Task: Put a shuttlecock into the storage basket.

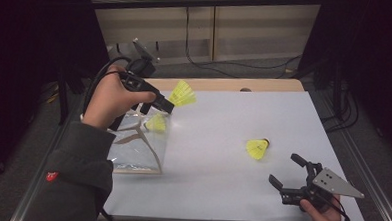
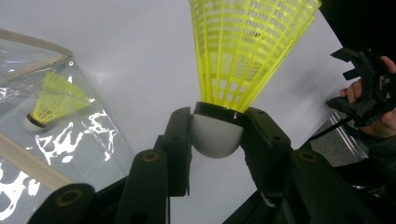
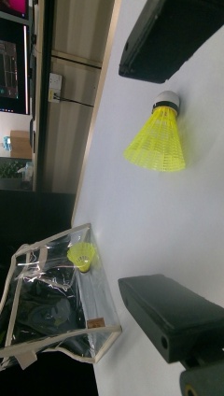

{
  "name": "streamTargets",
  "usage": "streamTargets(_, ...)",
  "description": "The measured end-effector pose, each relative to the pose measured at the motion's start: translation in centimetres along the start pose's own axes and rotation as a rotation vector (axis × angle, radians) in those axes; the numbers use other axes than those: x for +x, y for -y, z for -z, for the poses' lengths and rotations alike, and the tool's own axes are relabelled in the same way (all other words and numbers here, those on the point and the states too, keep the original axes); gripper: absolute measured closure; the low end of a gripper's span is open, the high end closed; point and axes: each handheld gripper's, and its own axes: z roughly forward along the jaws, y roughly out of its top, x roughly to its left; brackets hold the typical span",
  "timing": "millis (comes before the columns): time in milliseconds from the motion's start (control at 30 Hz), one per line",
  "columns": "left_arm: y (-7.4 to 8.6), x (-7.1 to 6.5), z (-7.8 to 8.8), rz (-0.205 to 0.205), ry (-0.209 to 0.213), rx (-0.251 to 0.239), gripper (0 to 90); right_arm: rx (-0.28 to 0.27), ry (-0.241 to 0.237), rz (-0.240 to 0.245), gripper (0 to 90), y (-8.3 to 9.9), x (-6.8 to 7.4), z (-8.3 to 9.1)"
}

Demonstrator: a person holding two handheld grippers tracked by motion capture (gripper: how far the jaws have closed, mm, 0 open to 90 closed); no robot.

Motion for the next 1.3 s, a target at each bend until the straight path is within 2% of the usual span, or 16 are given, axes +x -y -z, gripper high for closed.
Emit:
streamTargets(433,0.0,0.9,0.9,0.037,-0.034,-0.023,63.6,-0.001,-0.001,-0.001,1.0,0.0,0.0,0.0)
streamTargets(567,0.1,1.4,1.2,0.046,-0.058,-0.032,63.6,-0.001,0.0,-0.001,1.0,0.0,0.0,0.0)
streamTargets(1300,0.8,3.6,2.1,0.116,-0.096,-0.08,63.6,0.0,-0.002,0.0,1.0,0.0,0.0,0.0)
